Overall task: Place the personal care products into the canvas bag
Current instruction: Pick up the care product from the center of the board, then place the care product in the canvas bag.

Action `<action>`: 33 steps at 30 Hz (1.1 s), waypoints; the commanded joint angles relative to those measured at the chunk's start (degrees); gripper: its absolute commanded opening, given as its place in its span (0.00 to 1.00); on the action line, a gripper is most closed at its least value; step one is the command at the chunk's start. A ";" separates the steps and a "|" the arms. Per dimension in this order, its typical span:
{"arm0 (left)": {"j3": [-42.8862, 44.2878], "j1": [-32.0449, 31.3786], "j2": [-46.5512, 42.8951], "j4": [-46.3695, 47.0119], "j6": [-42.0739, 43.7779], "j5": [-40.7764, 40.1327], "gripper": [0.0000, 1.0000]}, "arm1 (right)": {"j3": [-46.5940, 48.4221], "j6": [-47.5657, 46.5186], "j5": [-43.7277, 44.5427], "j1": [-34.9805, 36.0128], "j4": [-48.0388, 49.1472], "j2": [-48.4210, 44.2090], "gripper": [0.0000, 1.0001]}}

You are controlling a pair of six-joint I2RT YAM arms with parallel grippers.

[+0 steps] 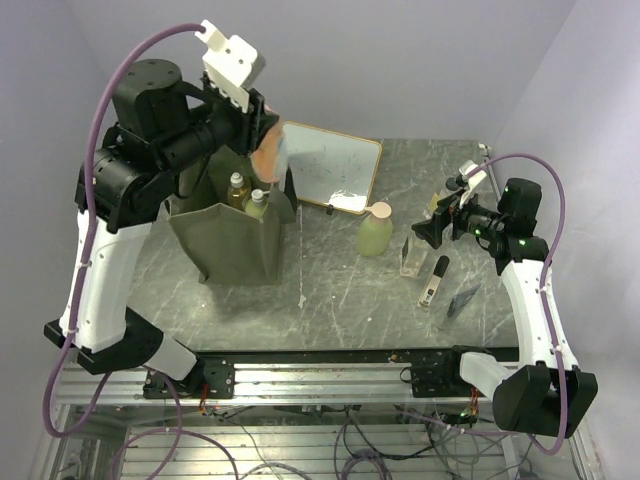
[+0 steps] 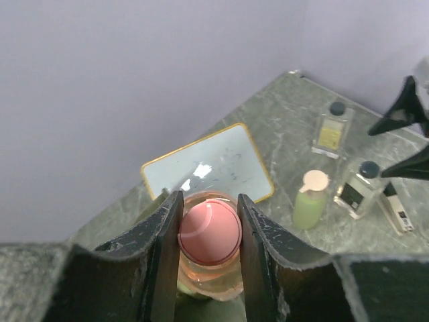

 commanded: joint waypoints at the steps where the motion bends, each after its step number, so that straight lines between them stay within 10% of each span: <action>1: 1.10 4.40 -0.96 5.02 -1.68 -6.40 0.07 | -0.42 -0.64 0.19 -0.30 0.83 -0.38 1.00; 33: -30.52 27.25 -4.47 18.17 -0.27 -2.70 0.07 | -0.18 -1.40 -0.14 0.05 0.14 -0.46 1.00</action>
